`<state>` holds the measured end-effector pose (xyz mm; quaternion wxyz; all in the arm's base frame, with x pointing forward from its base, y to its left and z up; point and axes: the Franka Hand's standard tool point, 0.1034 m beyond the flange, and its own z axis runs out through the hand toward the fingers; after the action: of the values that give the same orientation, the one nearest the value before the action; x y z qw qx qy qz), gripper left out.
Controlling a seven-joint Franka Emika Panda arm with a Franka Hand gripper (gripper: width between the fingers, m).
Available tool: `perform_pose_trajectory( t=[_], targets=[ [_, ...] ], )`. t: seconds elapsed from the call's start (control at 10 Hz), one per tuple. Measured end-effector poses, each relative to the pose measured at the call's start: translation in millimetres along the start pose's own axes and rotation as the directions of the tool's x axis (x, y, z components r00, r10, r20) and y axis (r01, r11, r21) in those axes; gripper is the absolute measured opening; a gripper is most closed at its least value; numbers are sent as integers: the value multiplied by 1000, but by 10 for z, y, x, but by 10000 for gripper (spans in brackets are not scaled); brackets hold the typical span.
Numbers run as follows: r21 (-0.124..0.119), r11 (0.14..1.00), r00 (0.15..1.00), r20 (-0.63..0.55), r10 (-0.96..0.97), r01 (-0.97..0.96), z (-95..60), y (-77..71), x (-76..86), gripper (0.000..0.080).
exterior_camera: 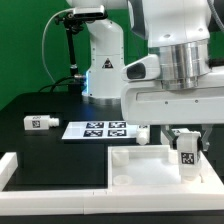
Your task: Assemble one leg
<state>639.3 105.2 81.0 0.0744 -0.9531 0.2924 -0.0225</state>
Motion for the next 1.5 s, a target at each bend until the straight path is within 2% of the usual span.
perform_pose_trajectory(
  t=[0.1, 0.2, 0.3, 0.4, 0.6, 0.7, 0.8, 0.9, 1.0, 1.1, 1.4, 1.5],
  targets=[
    [0, 983, 983, 1, 181, -181, 7, -4, -20, 285],
    [1, 913, 913, 11, 408, -408, 20, -26, -83, 285],
    [6, 865, 865, 26, 501, -501, 22, -41, -101, 286],
    [15, 831, 830, 47, 555, -557, 21, -32, -89, 286],
    [16, 852, 852, 47, 521, -523, 25, -36, -96, 305],
    [16, 854, 853, 47, 520, -521, 26, -38, -99, 514],
    [30, 936, 936, 27, 351, -351, 20, -41, -65, 514],
    [32, 995, 995, 13, 99, -99, 29, -25, -23, 619],
    [17, 999, 999, 11, -49, 49, 11, -75, -45, 619],
    [17, 993, 993, -8, -119, 119, -10, -132, -89, 643],
    [10, 929, 929, -11, -369, 369, 8, -82, -57, 649],
    [-14, 822, 822, -16, -569, 569, 2, -64, -31, 649]
  ],
)
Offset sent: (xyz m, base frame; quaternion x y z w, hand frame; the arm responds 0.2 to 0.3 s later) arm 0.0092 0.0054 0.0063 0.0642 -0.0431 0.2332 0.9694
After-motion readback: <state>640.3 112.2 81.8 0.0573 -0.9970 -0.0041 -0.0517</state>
